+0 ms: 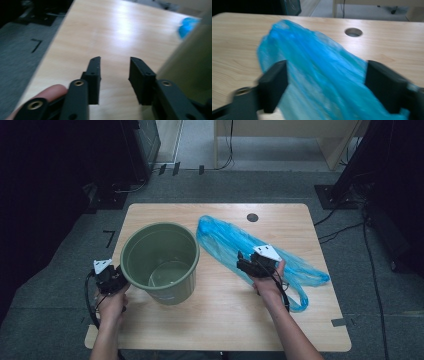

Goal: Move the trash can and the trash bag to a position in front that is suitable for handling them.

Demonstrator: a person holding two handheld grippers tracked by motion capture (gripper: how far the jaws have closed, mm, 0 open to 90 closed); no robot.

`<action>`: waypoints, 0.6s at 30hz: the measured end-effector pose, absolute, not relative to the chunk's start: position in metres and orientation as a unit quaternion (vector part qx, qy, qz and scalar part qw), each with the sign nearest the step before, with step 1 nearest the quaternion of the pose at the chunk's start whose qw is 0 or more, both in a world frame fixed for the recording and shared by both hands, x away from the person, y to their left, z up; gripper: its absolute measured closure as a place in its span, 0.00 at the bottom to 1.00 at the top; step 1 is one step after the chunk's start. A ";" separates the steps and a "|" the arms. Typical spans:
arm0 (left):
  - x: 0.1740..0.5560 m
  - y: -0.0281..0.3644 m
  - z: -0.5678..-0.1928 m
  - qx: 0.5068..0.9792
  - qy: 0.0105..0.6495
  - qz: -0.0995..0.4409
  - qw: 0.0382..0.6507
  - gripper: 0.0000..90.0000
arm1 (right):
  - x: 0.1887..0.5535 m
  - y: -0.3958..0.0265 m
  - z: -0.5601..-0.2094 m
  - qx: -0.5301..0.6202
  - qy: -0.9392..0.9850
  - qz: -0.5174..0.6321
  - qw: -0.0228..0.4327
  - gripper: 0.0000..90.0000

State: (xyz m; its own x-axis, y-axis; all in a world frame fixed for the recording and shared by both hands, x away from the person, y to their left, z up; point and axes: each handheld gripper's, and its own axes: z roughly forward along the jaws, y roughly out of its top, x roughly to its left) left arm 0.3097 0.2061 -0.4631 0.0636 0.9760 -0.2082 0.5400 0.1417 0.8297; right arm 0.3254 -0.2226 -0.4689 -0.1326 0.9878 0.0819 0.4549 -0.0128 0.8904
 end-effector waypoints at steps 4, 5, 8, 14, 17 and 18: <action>0.312 0.195 -0.462 0.605 0.621 0.259 0.426 0.83 | 0.323 -0.197 -0.467 0.561 0.634 0.436 0.306 0.58; 0.312 0.194 -0.463 0.606 0.618 0.258 0.429 0.84 | 0.322 -0.190 -0.466 0.555 0.638 0.441 0.301 0.60; 0.310 0.191 -0.464 0.610 0.612 0.254 0.434 0.86 | 0.321 -0.171 -0.464 0.537 0.652 0.457 0.281 0.69; 0.309 0.182 -0.464 0.625 0.594 0.246 0.444 0.89 | 0.324 -0.140 -0.455 0.515 0.657 0.492 0.246 0.85; 0.309 0.174 -0.464 0.637 0.579 0.241 0.447 0.95 | 0.325 -0.131 -0.451 0.507 0.658 0.509 0.225 0.92; 0.308 0.170 -0.464 0.640 0.575 0.241 0.448 0.99 | 0.323 -0.129 -0.450 0.506 0.657 0.515 0.219 0.98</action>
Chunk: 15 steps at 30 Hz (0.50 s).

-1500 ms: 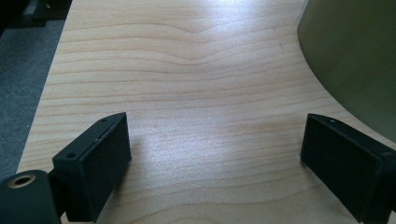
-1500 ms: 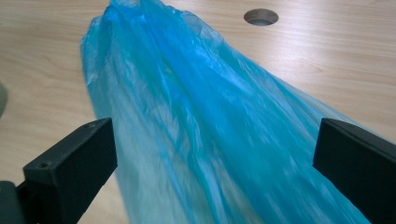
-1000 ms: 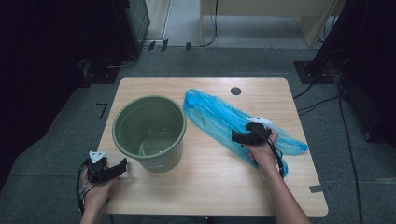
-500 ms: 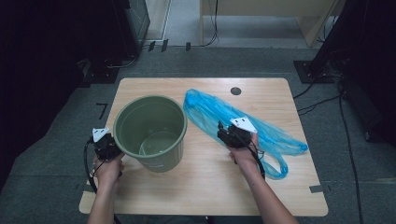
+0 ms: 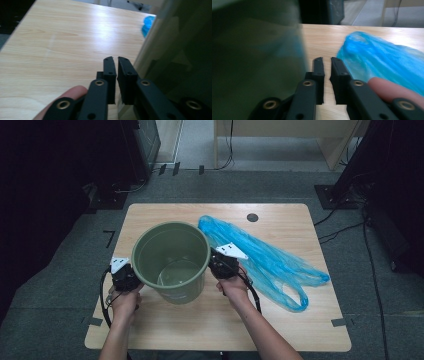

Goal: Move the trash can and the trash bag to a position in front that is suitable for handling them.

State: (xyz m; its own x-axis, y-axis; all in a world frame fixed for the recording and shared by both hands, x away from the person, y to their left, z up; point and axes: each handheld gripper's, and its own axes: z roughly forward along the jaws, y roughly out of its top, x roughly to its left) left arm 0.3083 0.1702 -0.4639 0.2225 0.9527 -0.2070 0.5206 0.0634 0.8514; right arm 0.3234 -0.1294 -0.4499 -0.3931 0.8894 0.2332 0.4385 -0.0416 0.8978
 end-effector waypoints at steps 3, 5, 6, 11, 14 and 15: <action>0.306 0.166 -0.463 0.642 0.569 0.226 0.461 1.00 | 0.318 -0.129 -0.450 0.517 0.648 0.514 0.221 1.00; 0.302 0.159 -0.462 0.649 0.561 0.225 0.462 1.00 | 0.316 -0.137 -0.451 0.516 0.647 0.519 0.216 1.00; 0.301 0.156 -0.462 0.654 0.556 0.225 0.461 1.00 | 0.314 -0.141 -0.450 0.517 0.647 0.518 0.214 1.00; 0.295 0.132 -0.462 0.673 0.536 0.222 0.458 1.00 | 0.305 -0.164 -0.451 0.525 0.640 0.519 0.214 1.00; 0.291 0.121 -0.461 0.679 0.529 0.217 0.460 1.00 | 0.294 -0.179 -0.451 0.519 0.643 0.517 0.224 1.00; 0.289 0.117 -0.461 0.682 0.527 0.216 0.459 1.00 | 0.292 -0.182 -0.451 0.519 0.644 0.515 0.225 1.00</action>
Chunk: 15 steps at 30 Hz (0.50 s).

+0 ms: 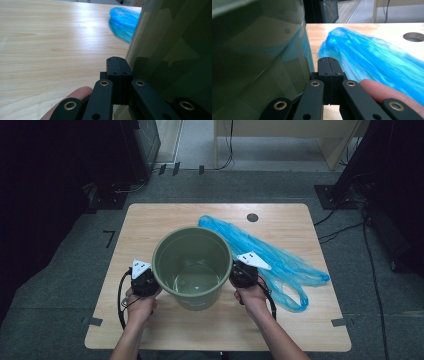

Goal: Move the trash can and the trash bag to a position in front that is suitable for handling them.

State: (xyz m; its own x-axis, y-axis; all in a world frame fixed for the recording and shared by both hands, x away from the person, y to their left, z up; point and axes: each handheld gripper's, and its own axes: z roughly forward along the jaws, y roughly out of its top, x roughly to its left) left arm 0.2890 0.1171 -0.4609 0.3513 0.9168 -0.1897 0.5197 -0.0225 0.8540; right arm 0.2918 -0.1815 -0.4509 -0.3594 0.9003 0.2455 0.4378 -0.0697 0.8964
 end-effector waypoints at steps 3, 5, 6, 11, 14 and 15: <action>0.283 0.105 -0.462 0.691 0.517 0.208 0.460 1.00 | 0.282 -0.195 -0.450 0.519 0.648 0.508 0.230 1.00; 0.279 0.099 -0.462 0.697 0.510 0.207 0.460 1.00 | 0.276 -0.202 -0.449 0.518 0.648 0.507 0.234 1.00; 0.277 0.095 -0.462 0.698 0.507 0.206 0.461 1.00 | 0.273 -0.205 -0.449 0.520 0.646 0.507 0.234 1.00; 0.272 0.095 -0.463 0.697 0.509 0.200 0.465 1.00 | 0.257 -0.212 -0.449 0.509 0.655 0.503 0.245 1.00; 0.272 0.103 -0.463 0.687 0.519 0.210 0.463 0.93 | 0.257 -0.214 -0.450 0.496 0.664 0.504 0.243 0.88; 0.273 0.110 -0.465 0.684 0.523 0.207 0.465 0.83 | 0.258 -0.217 -0.450 0.490 0.668 0.502 0.250 0.77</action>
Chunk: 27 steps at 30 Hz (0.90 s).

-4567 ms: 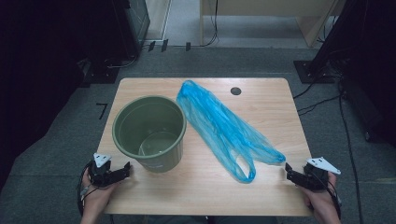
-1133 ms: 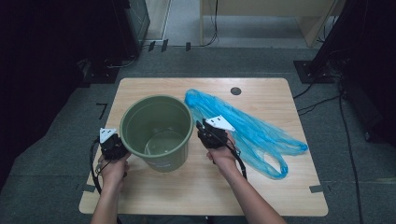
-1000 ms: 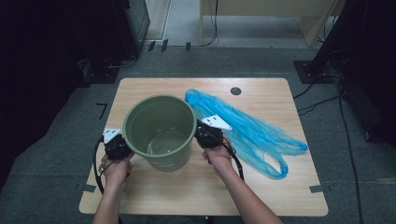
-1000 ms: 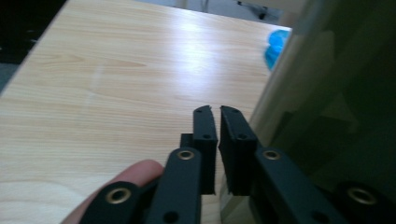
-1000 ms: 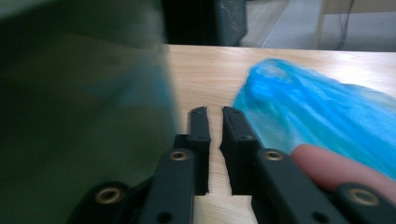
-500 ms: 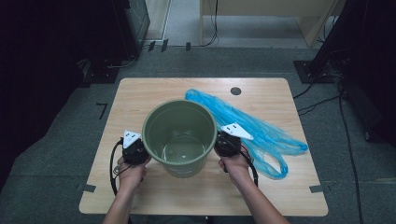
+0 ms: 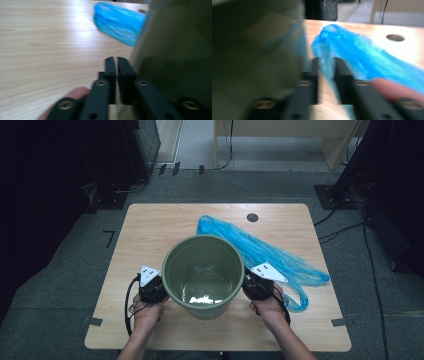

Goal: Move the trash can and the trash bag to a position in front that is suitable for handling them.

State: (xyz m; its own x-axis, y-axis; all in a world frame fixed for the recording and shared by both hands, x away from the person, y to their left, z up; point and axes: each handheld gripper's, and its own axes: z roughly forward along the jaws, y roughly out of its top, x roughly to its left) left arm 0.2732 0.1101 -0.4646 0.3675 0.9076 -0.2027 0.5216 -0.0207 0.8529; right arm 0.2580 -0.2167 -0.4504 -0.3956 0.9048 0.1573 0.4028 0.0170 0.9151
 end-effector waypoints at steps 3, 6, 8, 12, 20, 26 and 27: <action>0.277 0.123 -0.472 0.675 0.539 0.216 0.454 0.70 | 0.267 -0.236 -0.458 0.467 0.664 0.504 0.295 0.39; 0.285 0.135 -0.484 0.676 0.553 0.215 0.436 0.64 | 0.285 -0.254 -0.470 0.488 0.670 0.457 0.322 0.12; 0.289 0.139 -0.492 0.680 0.562 0.222 0.416 0.59 | 0.299 -0.265 -0.477 0.501 0.679 0.432 0.318 0.00; 0.295 0.140 -0.503 0.683 0.585 0.250 0.358 0.38 | 0.328 -0.275 -0.491 0.520 0.707 0.390 0.278 0.00; 0.300 0.139 -0.515 0.701 0.594 0.253 0.303 0.27 | 0.354 -0.275 -0.516 0.558 0.717 0.333 0.253 0.00; 0.299 0.140 -0.517 0.700 0.590 0.260 0.306 0.27 | 0.353 -0.275 -0.524 0.573 0.720 0.308 0.241 0.00; 0.299 0.140 -0.517 0.699 0.590 0.260 0.308 0.27 | 0.353 -0.275 -0.524 0.578 0.720 0.308 0.230 0.00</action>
